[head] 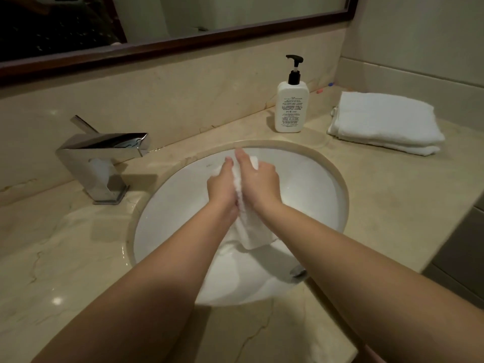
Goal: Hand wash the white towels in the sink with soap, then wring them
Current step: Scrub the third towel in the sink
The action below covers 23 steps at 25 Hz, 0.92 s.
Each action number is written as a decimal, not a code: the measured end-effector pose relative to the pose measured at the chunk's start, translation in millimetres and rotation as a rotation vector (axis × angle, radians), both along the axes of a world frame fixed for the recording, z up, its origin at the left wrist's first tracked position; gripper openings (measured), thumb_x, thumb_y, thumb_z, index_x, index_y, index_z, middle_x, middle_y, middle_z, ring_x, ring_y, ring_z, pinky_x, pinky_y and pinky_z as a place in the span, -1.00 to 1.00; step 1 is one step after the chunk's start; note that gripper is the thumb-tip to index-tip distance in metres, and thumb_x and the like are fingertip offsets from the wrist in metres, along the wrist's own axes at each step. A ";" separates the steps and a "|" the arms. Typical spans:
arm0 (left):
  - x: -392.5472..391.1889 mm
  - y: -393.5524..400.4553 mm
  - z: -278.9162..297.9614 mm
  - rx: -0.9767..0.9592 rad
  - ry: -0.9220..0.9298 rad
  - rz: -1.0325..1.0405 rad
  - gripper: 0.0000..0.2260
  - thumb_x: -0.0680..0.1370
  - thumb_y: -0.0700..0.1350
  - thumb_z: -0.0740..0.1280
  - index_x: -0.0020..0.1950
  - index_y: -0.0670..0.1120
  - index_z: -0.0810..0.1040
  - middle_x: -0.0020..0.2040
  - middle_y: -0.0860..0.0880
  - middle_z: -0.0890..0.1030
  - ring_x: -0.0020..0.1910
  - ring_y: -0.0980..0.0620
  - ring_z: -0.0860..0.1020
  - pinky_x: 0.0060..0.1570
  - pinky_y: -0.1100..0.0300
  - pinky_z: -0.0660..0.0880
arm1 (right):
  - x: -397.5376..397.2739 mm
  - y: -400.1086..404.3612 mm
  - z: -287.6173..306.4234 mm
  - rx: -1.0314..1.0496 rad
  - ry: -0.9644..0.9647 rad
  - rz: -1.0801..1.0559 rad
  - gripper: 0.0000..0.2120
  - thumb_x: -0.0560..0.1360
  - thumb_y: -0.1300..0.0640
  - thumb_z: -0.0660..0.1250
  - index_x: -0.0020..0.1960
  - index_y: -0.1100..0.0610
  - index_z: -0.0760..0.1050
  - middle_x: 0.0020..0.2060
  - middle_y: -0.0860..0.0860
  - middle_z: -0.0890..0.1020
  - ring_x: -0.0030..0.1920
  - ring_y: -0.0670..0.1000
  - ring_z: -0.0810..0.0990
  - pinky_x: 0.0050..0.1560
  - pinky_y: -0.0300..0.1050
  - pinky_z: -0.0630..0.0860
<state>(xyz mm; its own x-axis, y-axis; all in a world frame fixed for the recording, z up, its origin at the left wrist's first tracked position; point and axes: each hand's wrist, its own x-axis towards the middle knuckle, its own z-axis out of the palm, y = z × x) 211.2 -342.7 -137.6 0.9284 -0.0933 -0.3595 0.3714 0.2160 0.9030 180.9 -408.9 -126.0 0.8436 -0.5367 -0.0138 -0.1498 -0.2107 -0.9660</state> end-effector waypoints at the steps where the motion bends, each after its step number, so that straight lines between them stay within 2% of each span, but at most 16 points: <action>1: 1.7 2.6 -0.4 -0.063 0.036 -0.055 -0.63 0.65 0.12 0.27 -0.04 -0.18 0.62 -0.26 -0.08 0.68 -0.26 -0.05 0.69 -0.23 0.15 0.57 | -0.6 3.4 -0.1 -0.027 -0.020 0.026 -0.46 0.56 -0.32 0.22 -0.26 0.12 0.58 -0.24 0.10 0.69 -0.13 0.14 0.66 -0.06 0.02 0.57; 3: -1.5 2.8 4.0 -0.138 0.098 -0.134 -0.63 0.68 0.02 0.18 -0.12 -0.17 0.63 -0.32 -0.11 0.66 -0.33 -0.04 0.67 -0.29 0.19 0.54 | 6.4 -6.2 0.7 -0.067 -0.026 -0.047 -0.45 0.58 -0.31 0.21 -0.31 0.12 0.54 -0.26 0.12 0.68 -0.15 0.16 0.66 -0.10 0.04 0.57; 5: -1.1 0.5 7.9 -0.118 0.127 -0.179 -0.66 0.63 -0.07 0.16 -0.21 -0.18 0.61 -0.37 -0.13 0.64 -0.38 -0.05 0.64 -0.32 0.19 0.53 | 10.6 -14.7 1.2 -0.045 -0.036 -0.124 -0.43 0.59 -0.29 0.21 -0.25 0.19 0.57 -0.23 0.16 0.68 -0.12 0.19 0.66 -0.07 0.08 0.57; 7: 7.4 2.2 6.3 -0.139 0.162 -0.168 -0.65 0.61 -0.09 0.13 -0.30 -0.15 0.54 -0.43 -0.11 0.59 -0.41 -0.05 0.60 -0.31 0.18 0.49 | 6.0 -6.9 -3.8 -0.161 -0.080 -0.075 -0.41 0.61 -0.27 0.18 -0.20 0.24 0.60 -0.23 0.17 0.68 -0.12 0.21 0.65 -0.07 0.10 0.56; 9: 9.3 1.4 3.0 -0.175 0.189 -0.137 -0.58 0.65 -0.05 0.12 -0.37 -0.12 0.52 -0.45 -0.09 0.56 -0.45 -0.03 0.60 -0.32 0.21 0.47 | -1.5 5.8 -8.8 -0.272 -0.140 0.036 -0.41 0.61 -0.26 0.16 -0.23 0.22 0.58 -0.25 0.18 0.67 -0.14 0.22 0.63 -0.11 0.10 0.54; 10: 7.6 -1.5 2.8 -0.186 0.174 -0.138 -0.57 0.65 -0.02 0.15 -0.35 -0.14 0.56 -0.42 -0.10 0.58 -0.42 -0.03 0.62 -0.30 0.22 0.50 | 0.7 4.1 -8.0 -0.272 -0.129 0.011 -0.42 0.61 -0.26 0.15 -0.25 0.21 0.55 -0.26 0.18 0.66 -0.15 0.23 0.63 -0.13 0.09 0.53; 12: 2.6 -11.8 2.4 -0.171 0.128 -0.176 -0.60 0.57 0.13 0.28 -0.04 -0.20 0.69 -0.16 -0.17 0.71 -0.17 -0.10 0.71 -0.08 0.11 0.62 | 12.4 -14.7 -2.5 -0.156 -0.063 -0.130 -0.47 0.62 -0.24 0.18 -0.32 0.14 0.47 -0.24 0.19 0.66 -0.13 0.25 0.64 -0.13 0.06 0.53; 13: 3.8 -16.3 1.1 -0.172 0.118 -0.175 -0.51 0.51 0.21 0.34 0.11 -0.20 0.68 -0.01 -0.20 0.72 -0.05 -0.15 0.72 0.05 0.02 0.62 | 15.0 -21.9 0.0 -0.095 -0.031 -0.175 -0.48 0.62 -0.22 0.20 -0.35 0.12 0.44 -0.25 0.18 0.66 -0.13 0.24 0.64 -0.14 0.04 0.52; 14: 4.0 -19.4 1.1 -0.185 0.134 -0.145 -0.44 0.50 0.27 0.35 0.16 -0.21 0.67 0.06 -0.22 0.71 -0.01 -0.18 0.71 0.11 -0.03 0.61 | 12.9 -23.7 -0.1 -0.064 -0.018 -0.169 -0.49 0.62 -0.21 0.21 -0.37 0.10 0.40 -0.29 0.15 0.64 -0.17 0.20 0.63 -0.18 -0.01 0.49; 16: 13.1 -16.8 -5.7 -0.229 0.184 -0.098 -0.42 0.57 0.34 0.26 0.03 -0.20 0.65 -0.06 -0.21 0.71 -0.10 -0.16 0.70 0.02 0.04 0.58 | -2.0 -13.2 -1.3 -0.077 -0.070 -0.040 -0.48 0.63 -0.17 0.22 -0.42 0.07 0.37 -0.42 0.03 0.56 -0.32 0.06 0.56 -0.29 -0.10 0.40; 18: 16.8 -11.8 -11.0 -0.276 0.217 -0.103 -0.45 0.58 0.39 0.20 -0.05 -0.11 0.58 -0.17 -0.14 0.65 -0.19 -0.11 0.68 -0.09 0.10 0.55 | -14.4 -0.4 -3.1 -0.110 -0.128 0.068 -0.47 0.63 -0.16 0.22 -0.45 0.06 0.36 -0.49 -0.03 0.50 -0.41 -0.01 0.50 -0.35 -0.13 0.34; 20: 9.6 -14.1 -8.1 -0.251 0.195 -0.105 -0.42 0.57 0.39 0.21 0.02 -0.13 0.63 -0.09 -0.17 0.68 -0.13 -0.11 0.69 -0.05 0.09 0.58 | -4.5 -9.5 -2.4 -0.101 -0.106 -0.014 -0.47 0.63 -0.18 0.22 -0.44 0.08 0.37 -0.45 0.02 0.54 -0.36 0.05 0.54 -0.32 -0.09 0.37; 22: -0.2 -19.7 1.6 -0.152 0.142 -0.165 -0.36 0.55 0.41 0.21 0.20 -0.14 0.64 0.11 -0.19 0.70 0.02 -0.10 0.69 0.15 0.03 0.58 | 9.0 -25.0 1.3 -0.051 -0.036 -0.158 -0.46 0.62 -0.21 0.21 -0.40 0.11 0.41 -0.37 0.10 0.59 -0.24 0.16 0.61 -0.26 -0.06 0.40; 23: -0.9 -20.9 4.1 -0.120 0.118 -0.159 -0.36 0.56 0.40 0.19 0.20 -0.13 0.63 0.11 -0.17 0.70 0.01 -0.08 0.70 0.16 0.04 0.56 | 9.9 -27.0 1.4 -0.048 -0.023 -0.167 -0.47 0.62 -0.22 0.21 -0.38 0.11 0.43 -0.34 0.11 0.61 -0.21 0.18 0.63 -0.24 -0.05 0.41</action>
<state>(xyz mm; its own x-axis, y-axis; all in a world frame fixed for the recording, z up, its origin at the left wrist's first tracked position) 210.3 -363.7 -133.6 0.8509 -0.2838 -0.4421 0.5106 0.2493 0.8229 190.8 -435.9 -124.6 0.7427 -0.6688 0.0337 -0.1643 -0.2307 -0.9591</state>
